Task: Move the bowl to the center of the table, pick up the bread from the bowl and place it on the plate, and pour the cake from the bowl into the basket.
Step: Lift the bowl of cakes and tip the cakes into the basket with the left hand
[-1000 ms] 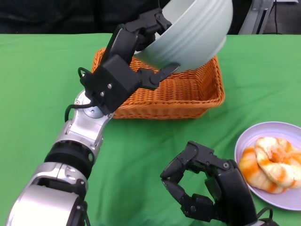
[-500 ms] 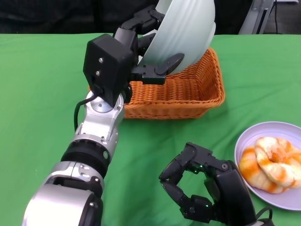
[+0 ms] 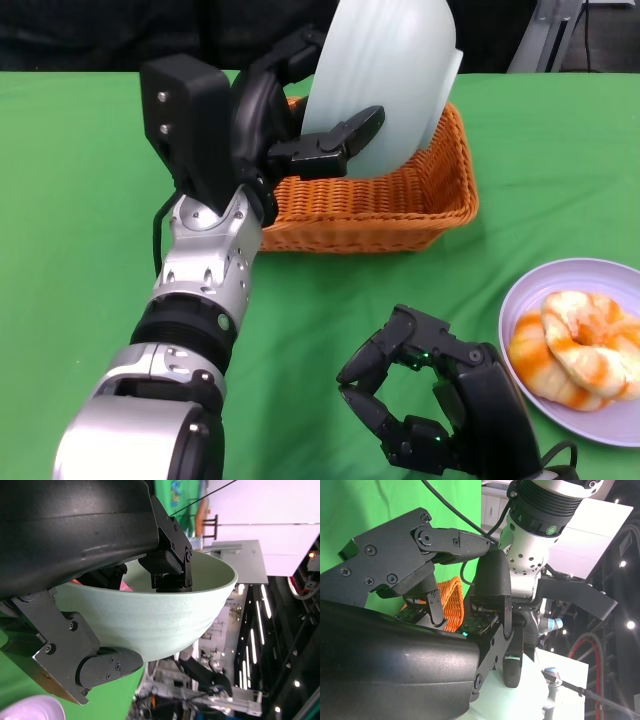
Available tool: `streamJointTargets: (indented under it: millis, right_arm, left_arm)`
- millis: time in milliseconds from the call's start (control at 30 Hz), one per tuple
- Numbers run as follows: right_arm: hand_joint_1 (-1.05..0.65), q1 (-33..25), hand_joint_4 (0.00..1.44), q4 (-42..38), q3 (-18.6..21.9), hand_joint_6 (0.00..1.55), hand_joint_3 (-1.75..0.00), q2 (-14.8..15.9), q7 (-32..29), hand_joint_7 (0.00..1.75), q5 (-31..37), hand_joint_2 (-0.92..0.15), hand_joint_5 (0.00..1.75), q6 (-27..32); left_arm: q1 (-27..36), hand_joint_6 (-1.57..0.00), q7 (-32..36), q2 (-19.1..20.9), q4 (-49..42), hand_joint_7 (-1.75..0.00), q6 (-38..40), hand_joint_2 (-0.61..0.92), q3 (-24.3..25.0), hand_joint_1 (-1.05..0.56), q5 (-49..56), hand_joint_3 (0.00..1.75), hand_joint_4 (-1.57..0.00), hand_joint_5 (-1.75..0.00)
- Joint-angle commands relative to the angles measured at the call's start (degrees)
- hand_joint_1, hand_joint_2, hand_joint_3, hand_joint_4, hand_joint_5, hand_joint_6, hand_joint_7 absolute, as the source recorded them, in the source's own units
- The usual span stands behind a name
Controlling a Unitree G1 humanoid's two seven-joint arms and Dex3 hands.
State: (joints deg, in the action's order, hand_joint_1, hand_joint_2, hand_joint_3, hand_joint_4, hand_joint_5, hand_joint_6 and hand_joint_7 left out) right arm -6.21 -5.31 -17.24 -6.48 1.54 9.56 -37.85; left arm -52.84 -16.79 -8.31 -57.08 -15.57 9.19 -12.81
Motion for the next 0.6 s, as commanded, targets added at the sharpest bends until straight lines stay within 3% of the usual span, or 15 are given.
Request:
streamJointTargets:
  millis: [33, 133, 300, 400, 600]
  right_arm:
    - [-0.36, 0.31, 0.74, -0.29, 0.02, 0.69, -0.63, 0.07, -0.4, 1.3, -0.39, -0.62, 1.54, -0.87]
    - [-0.38, -0.08, 0.74, 0.38, -0.1, 0.69, -0.64, 0.05, -0.4, 1.3, -0.19, -0.62, 1.54, -0.05]
    - [-0.38, -0.3, 0.74, 0.68, -0.27, 0.69, -0.64, 0.16, -0.2, 1.3, -0.41, -0.62, 1.54, 0.28]
    - [-0.38, -0.27, 0.74, 0.5, -0.35, 0.69, -0.64, 0.2, -0.25, 1.29, -0.41, -0.62, 1.54, -0.08]
    - [-0.38, -0.12, 0.75, -0.37, -0.52, 0.69, -0.63, 0.01, -0.28, 1.28, -0.86, -0.62, 1.53, -0.84]
  left_arm:
    - [-1.72, -0.75, -1.81, -0.15, 2.18, -1.37, 2.12, 0.62, 1.52, -0.06, -2.85, 1.07, -0.72, -1.6]
    - [-2.7, -0.81, -4.28, -0.44, 2.8, -1.32, 8.78, 0.72, 4.34, -0.04, -7.74, 0.97, -0.77, -1.54]
    - [-3.9, -0.8, -6.35, -0.51, 4.1, -1.32, 18.39, 0.71, 8.07, -0.01, -14.16, 1.09, -0.74, -1.55]
    - [-4.44, -0.78, -6.85, -0.27, 4.7, -1.36, 23.27, 0.72, 9.71, -0.04, -16.91, 1.08, -0.73, -1.58]
    - [-5.34, -0.64, -5.91, 0.29, 5.06, -1.5, 30.72, 0.9, 12.36, -0.12, -20.64, 0.78, -0.7, -1.62]
